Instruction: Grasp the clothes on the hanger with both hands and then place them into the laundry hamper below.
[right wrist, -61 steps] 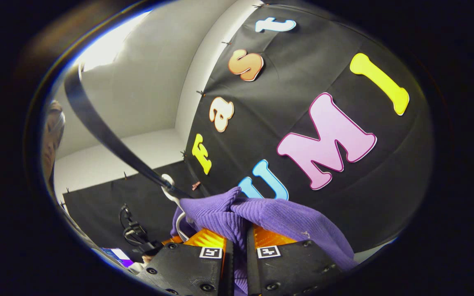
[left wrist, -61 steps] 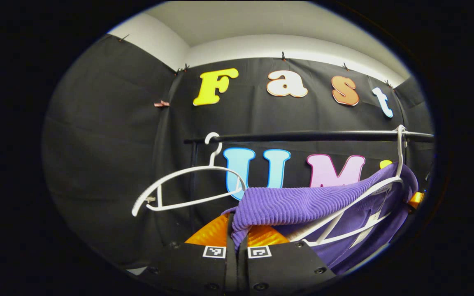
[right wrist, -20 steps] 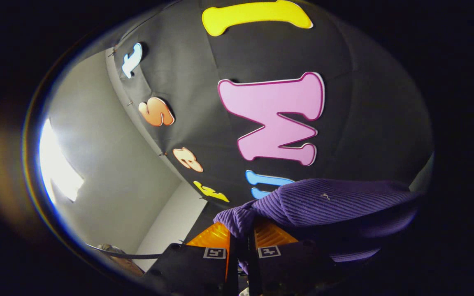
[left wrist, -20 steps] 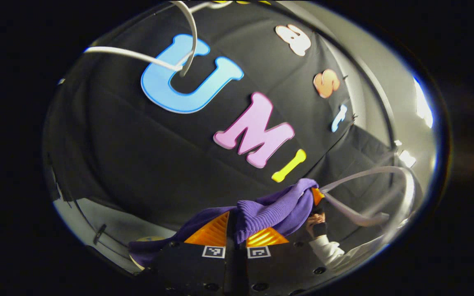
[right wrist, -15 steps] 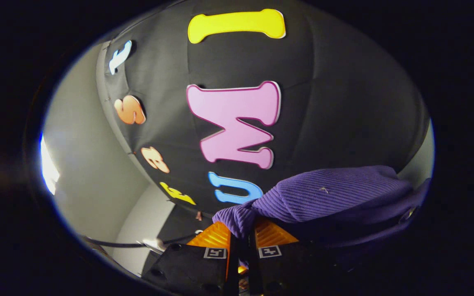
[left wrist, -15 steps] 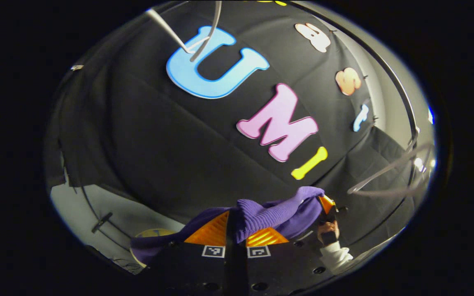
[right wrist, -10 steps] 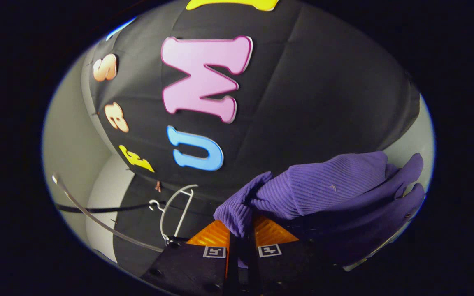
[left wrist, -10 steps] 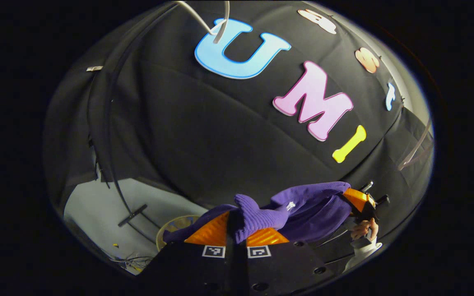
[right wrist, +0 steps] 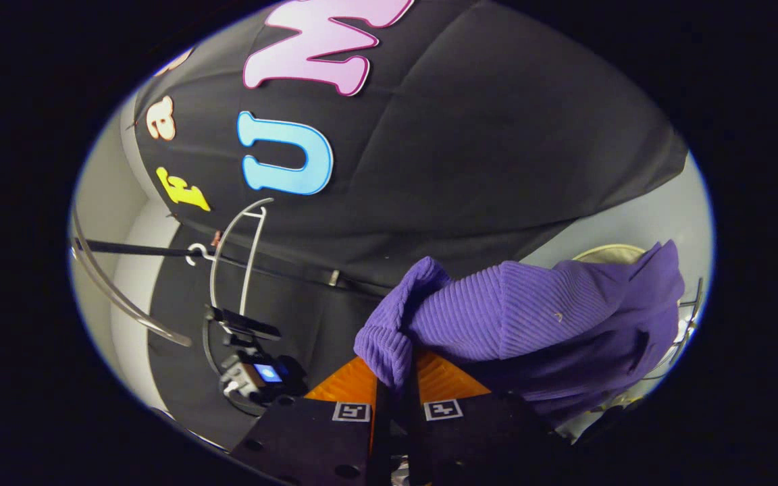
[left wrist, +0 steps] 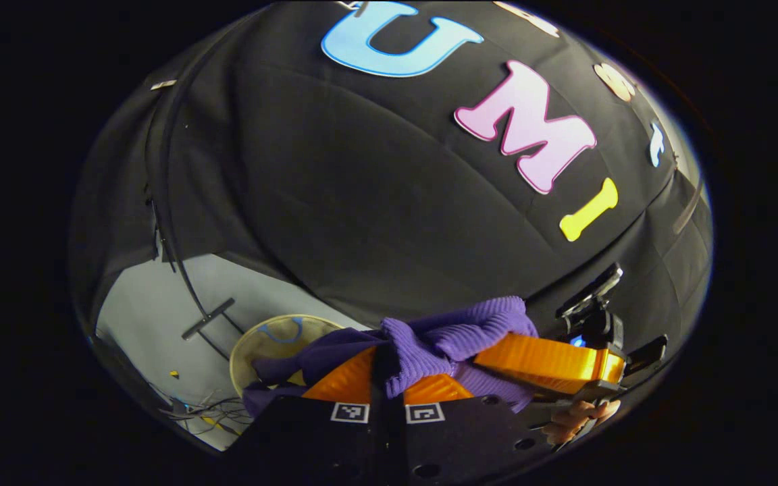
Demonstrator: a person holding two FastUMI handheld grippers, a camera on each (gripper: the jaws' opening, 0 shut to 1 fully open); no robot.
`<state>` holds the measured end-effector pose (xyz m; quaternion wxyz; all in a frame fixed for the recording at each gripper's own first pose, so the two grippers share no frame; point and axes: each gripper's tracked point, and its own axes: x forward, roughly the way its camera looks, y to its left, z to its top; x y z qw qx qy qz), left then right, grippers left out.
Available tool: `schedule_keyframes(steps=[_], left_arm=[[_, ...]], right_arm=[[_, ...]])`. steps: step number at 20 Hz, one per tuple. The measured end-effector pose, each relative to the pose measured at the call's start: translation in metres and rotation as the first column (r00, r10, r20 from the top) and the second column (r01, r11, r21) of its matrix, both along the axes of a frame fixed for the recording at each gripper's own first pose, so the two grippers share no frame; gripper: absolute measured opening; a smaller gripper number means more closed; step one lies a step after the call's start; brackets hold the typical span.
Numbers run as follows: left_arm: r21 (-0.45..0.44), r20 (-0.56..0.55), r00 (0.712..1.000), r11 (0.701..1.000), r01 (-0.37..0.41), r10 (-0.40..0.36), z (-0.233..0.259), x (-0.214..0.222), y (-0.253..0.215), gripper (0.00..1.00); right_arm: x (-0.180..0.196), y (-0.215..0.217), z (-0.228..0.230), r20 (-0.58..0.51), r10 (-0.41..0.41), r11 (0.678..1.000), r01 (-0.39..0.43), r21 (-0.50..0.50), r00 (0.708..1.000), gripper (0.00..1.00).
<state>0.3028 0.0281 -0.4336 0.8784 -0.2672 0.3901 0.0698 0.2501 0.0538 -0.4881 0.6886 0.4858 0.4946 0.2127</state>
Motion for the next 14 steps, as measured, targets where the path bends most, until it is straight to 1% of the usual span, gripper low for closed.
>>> schedule_keyframes(steps=[1,2,3,4,5,7,8,9,10,11,12,13,14], left_arm=[[0.021,-0.015,1.000,1.000,0.014,-0.014,-0.005,0.000,-0.003,0.05],[0.040,-0.034,0.999,0.999,0.023,-0.022,-0.011,0.000,-0.006,0.05],[0.057,-0.064,0.998,0.998,0.031,-0.027,-0.020,-0.002,-0.006,0.06],[0.084,-0.096,0.995,0.996,0.034,-0.026,-0.028,-0.005,-0.006,0.06],[0.108,-0.134,0.991,0.994,0.032,-0.018,-0.038,-0.009,-0.004,0.06],[0.134,-0.183,0.983,0.991,0.026,-0.001,-0.056,-0.018,-0.003,0.07],[0.149,-0.194,0.981,0.989,0.025,0.005,-0.062,-0.019,-0.002,0.08],[0.169,-0.209,0.978,0.985,0.032,0.004,-0.062,-0.020,0.000,0.08],[0.180,-0.227,0.974,0.982,0.048,-0.006,-0.072,-0.021,0.000,0.11],[0.189,-0.220,0.975,0.980,0.057,-0.015,-0.065,-0.022,0.000,0.24],[0.207,-0.218,0.976,0.976,0.061,-0.015,-0.074,-0.019,0.003,0.36],[0.211,-0.203,0.979,0.976,0.057,-0.013,-0.068,-0.018,0.007,0.48],[0.217,-0.195,0.981,0.975,0.044,-0.001,-0.067,-0.014,0.011,0.53]], right_arm=[[0.000,-0.009,-0.017,0.007,0.009,0.997,-0.008,-0.082,1.000,0.15],[-0.003,-0.020,-0.036,0.018,0.032,0.982,-0.028,-0.187,0.999,0.15],[-0.008,-0.032,-0.052,0.018,0.063,0.956,-0.055,-0.288,0.998,0.15],[-0.015,-0.044,-0.065,0.007,0.087,0.931,-0.079,-0.356,0.996,0.15],[-0.025,-0.047,-0.075,-0.008,0.104,0.918,-0.099,-0.385,0.994,0.15],[-0.030,-0.044,-0.080,-0.030,0.123,0.914,-0.125,-0.387,0.992,0.15],[-0.035,-0.037,-0.089,-0.030,0.134,0.909,-0.135,-0.394,0.991,0.22],[-0.037,-0.039,-0.086,-0.025,0.148,0.903,-0.145,-0.403,0.989,0.35],[-0.038,-0.038,-0.090,-0.021,0.165,0.894,-0.159,-0.420,0.986,0.48],[-0.042,-0.038,-0.092,-0.024,0.177,0.887,-0.170,-0.429,0.984,0.64],[-0.044,-0.042,-0.098,-0.027,0.173,0.879,-0.167,-0.446,0.985,0.79],[-0.041,-0.044,-0.098,-0.028,0.169,0.880,-0.164,-0.446,0.985,0.95],[-0.042,-0.047,-0.100,-0.036,0.165,0.876,-0.164,-0.454,0.986,0.99]])
